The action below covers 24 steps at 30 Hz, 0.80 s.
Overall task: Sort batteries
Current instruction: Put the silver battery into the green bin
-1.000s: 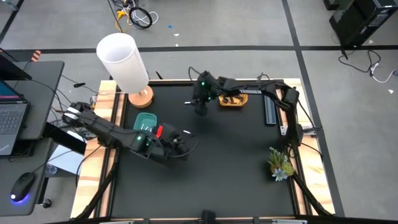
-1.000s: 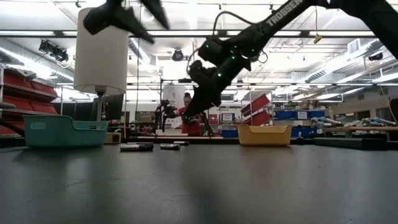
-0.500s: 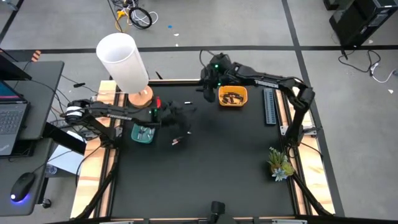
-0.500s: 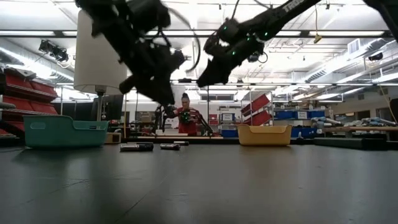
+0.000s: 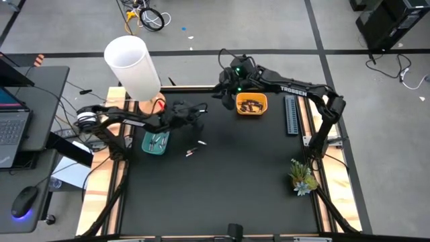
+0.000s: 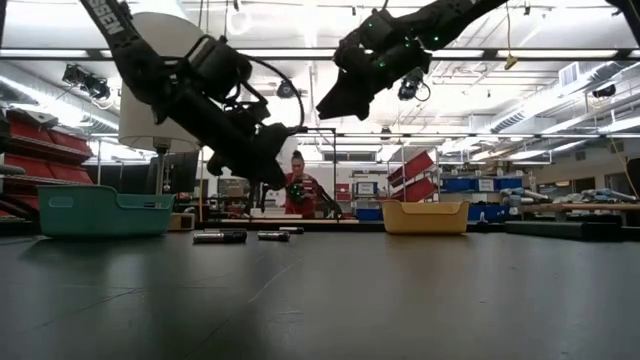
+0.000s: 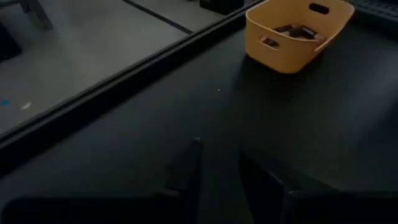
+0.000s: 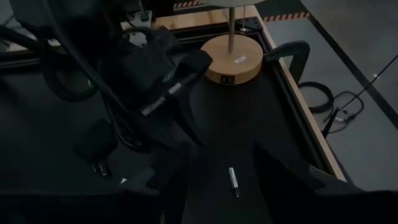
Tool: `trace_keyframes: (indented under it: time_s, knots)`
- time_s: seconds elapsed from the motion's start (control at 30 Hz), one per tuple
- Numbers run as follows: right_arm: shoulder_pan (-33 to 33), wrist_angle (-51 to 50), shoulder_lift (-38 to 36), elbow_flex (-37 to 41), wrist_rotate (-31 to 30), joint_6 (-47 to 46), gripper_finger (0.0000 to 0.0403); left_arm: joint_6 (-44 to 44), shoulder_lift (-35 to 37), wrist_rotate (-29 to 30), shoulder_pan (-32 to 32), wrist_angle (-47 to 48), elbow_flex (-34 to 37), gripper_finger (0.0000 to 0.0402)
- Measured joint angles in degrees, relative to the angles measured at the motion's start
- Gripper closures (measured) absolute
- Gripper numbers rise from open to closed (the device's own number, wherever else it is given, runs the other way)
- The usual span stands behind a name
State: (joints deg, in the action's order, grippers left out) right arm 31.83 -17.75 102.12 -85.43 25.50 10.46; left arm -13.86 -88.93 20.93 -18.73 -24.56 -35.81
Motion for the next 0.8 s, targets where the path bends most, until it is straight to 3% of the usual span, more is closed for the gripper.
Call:
trace_keyframes:
  time_s: [0.13,0.3,0.6,0.8]
  knots:
    - [-0.14,0.08,-0.17,0.00,0.10,-0.22,0.0219,-0.65,-3.22,-2.48,-2.47,0.12,-1.35,0.0287]
    - [-0.15,0.08,-0.19,0.00,1.08,-0.76,0.0219,-0.16,-7.98,-11.63,-4.97,0.38,-4.41,0.0287]
    - [0.11,0.48,-2.04,0.04,4.61,-0.38,0.0219,0.42,-9.26,-14.63,-9.08,10.58,-11.80,0.0287]
    - [0.17,0.56,-4.02,0.02,4.45,-0.33,0.0219,4.37,-10.92,-23.96,-13.81,13.61,-11.76,0.0287]
